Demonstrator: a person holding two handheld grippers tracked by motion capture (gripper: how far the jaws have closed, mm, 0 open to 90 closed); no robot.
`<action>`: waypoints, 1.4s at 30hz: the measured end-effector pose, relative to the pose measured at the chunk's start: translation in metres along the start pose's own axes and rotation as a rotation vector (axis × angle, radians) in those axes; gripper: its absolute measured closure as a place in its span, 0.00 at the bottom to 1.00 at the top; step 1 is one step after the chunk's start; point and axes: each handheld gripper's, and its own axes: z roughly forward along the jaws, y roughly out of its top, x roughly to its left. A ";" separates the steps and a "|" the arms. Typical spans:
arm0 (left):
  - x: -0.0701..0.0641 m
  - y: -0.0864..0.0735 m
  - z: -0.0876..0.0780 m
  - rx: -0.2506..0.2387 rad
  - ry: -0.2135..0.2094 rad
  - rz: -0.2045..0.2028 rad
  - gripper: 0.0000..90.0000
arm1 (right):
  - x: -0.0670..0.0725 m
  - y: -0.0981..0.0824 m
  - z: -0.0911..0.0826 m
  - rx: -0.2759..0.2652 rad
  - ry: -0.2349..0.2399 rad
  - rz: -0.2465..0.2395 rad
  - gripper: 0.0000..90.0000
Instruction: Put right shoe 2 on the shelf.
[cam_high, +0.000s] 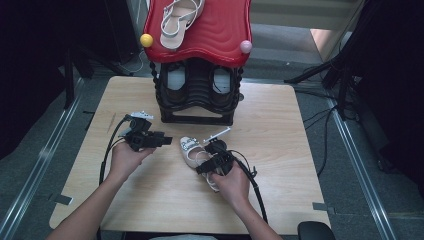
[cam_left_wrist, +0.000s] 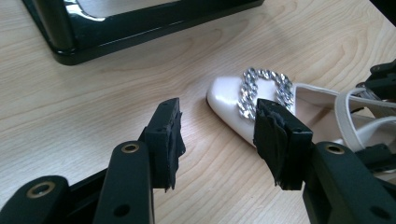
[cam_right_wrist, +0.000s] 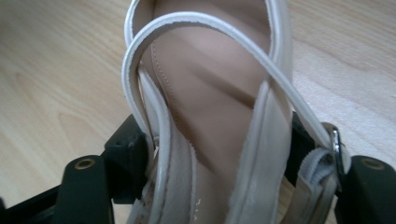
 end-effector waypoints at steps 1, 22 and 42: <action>0.001 0.000 -0.001 -0.004 0.004 -0.003 0.57 | 0.000 0.000 0.000 0.003 0.002 -0.004 0.37; 0.044 -0.006 -0.033 -0.049 0.063 -0.102 0.57 | 0.007 0.031 -0.052 0.097 0.193 -0.254 0.42; 0.050 -0.007 -0.034 -0.050 0.065 -0.122 0.57 | 0.064 0.098 -0.155 0.103 0.266 -0.518 0.42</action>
